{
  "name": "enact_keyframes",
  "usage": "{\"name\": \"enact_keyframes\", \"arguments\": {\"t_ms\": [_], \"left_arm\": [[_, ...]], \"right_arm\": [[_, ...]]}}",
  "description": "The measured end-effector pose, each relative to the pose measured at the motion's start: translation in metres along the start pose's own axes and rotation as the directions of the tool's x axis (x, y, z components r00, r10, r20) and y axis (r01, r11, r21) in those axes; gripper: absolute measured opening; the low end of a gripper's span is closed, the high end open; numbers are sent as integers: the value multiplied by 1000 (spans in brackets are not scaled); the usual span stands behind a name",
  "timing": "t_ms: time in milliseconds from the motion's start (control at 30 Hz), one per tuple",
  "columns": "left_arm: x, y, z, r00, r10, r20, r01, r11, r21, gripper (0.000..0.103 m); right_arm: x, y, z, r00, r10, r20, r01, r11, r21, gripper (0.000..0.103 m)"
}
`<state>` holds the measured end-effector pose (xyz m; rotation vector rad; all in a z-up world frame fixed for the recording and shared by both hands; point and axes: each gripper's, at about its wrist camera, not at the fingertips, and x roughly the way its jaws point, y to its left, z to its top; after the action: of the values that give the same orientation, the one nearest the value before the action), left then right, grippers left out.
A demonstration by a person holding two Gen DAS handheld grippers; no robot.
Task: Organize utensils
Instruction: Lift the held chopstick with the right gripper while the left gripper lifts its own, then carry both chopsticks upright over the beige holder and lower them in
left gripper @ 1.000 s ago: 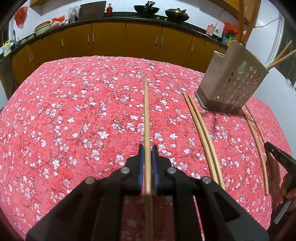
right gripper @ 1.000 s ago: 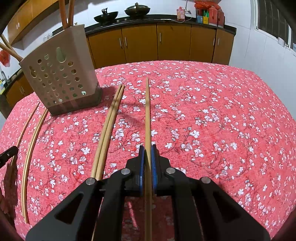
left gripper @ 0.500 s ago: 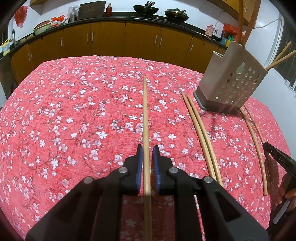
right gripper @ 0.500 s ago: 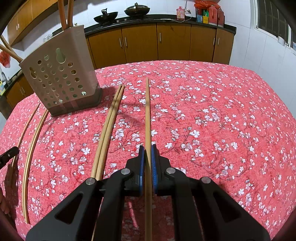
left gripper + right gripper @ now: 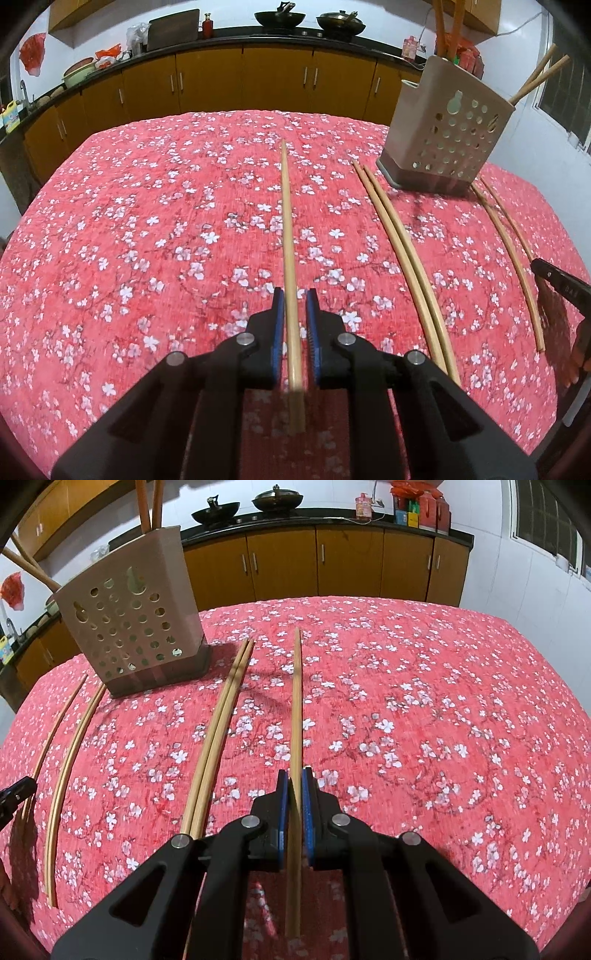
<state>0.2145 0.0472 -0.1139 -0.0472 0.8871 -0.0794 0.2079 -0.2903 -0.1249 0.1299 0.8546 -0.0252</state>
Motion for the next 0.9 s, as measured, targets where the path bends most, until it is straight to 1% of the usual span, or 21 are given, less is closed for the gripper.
{"name": "enact_keyframes", "arguments": {"t_ms": [67,133,167,233,367,533,700,900], "left_arm": [[0,0,0,1000,10,0,-10,1000,0,9],[1,1,2,1000,7,-7,-7,1000,5,8],[0,3,4,1000,4,-17,-4,1000,0,8],[-4,6,8,1000,-3,-11,3,1000,-7,8],[-22,9,19,999,-8,42,8,1000,3,8],[-47,8,34,992,-17,123,16,1000,12,8],[-73,10,50,977,-35,211,37,999,-3,8],[-101,12,65,948,-65,312,77,997,-28,8]], "right_arm": [[-1,-2,1,1000,9,1,-9,1000,6,8],[-3,-4,1,1000,13,6,-13,1000,5,8],[-7,-5,1,1000,16,18,-16,1000,5,8],[-18,-7,3,998,24,54,-24,1000,6,8],[-40,-13,13,992,29,120,-31,999,20,8],[-61,-18,23,980,29,196,-38,998,42,8],[-74,-21,30,965,23,262,-40,998,57,8],[-90,-23,40,941,23,337,-53,995,80,8]]}}
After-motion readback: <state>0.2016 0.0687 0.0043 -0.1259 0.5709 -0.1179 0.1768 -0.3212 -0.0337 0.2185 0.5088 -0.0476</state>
